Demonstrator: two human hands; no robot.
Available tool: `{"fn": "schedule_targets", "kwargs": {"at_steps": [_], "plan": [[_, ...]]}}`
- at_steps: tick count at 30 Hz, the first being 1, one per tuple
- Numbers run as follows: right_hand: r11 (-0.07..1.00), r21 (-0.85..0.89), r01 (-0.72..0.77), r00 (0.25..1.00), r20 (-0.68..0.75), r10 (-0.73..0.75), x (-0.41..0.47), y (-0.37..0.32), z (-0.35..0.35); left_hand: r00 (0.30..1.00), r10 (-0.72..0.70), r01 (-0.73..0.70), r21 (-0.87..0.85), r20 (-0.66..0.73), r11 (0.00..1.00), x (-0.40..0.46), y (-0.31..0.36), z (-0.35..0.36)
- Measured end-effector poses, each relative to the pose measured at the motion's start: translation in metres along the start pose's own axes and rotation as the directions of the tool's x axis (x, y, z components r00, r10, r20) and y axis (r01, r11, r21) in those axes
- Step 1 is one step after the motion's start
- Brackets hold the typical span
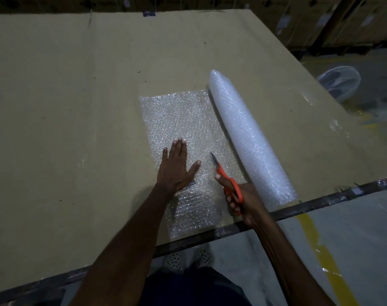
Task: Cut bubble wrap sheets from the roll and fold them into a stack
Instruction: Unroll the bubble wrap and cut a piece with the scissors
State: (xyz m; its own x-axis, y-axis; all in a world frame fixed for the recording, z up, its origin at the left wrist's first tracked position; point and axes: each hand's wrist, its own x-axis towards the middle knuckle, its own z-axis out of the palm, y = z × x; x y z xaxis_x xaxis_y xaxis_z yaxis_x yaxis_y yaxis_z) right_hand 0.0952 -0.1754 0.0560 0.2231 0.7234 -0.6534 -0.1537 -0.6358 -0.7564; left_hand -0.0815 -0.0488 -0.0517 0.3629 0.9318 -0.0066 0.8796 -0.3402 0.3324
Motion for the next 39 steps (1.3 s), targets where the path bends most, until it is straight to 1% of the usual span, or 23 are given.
{"fn": "schedule_targets", "kwargs": {"at_steps": [6,12,15,17,19,22,24,34,39], "plan": [[1.000,0.006,0.002,1.000,0.015,-0.002,0.005,0.010,-0.006,1.000,-0.007,0.007,0.024,-0.008,1.000,-0.001,0.000,0.000],[0.999,-0.026,0.043,0.998,0.039,-0.042,0.011,-0.002,-0.006,0.999,-0.037,0.038,-0.015,0.029,0.999,0.002,0.001,-0.007],[0.999,-0.035,0.024,0.998,0.064,-0.022,0.013,0.000,-0.008,0.999,0.003,-0.002,0.015,-0.041,1.000,0.014,-0.007,-0.016],[0.999,-0.047,-0.006,0.999,0.043,0.008,0.012,0.004,-0.011,0.993,0.046,-0.042,0.032,-0.110,0.999,0.023,-0.012,-0.020],[0.999,-0.049,-0.013,0.999,0.042,0.015,0.010,0.006,-0.012,0.990,0.034,-0.030,0.032,-0.138,0.999,0.031,-0.015,-0.022],[0.998,-0.065,-0.011,0.999,0.045,0.014,0.008,0.000,-0.011,0.998,-0.017,0.018,0.008,-0.054,1.000,0.040,-0.016,-0.019],[0.998,-0.069,-0.004,0.999,0.041,0.006,0.010,-0.004,-0.008,1.000,-0.008,0.008,0.016,-0.018,1.000,0.043,-0.021,-0.016],[0.999,-0.040,0.009,1.000,0.014,-0.008,0.014,-0.004,0.000,1.000,0.005,-0.006,0.015,0.011,1.000,0.044,-0.028,-0.010],[0.996,-0.084,0.006,1.000,0.020,-0.005,0.017,-0.016,0.003,1.000,0.007,-0.007,0.017,0.019,1.000,0.044,-0.029,-0.009]]}}
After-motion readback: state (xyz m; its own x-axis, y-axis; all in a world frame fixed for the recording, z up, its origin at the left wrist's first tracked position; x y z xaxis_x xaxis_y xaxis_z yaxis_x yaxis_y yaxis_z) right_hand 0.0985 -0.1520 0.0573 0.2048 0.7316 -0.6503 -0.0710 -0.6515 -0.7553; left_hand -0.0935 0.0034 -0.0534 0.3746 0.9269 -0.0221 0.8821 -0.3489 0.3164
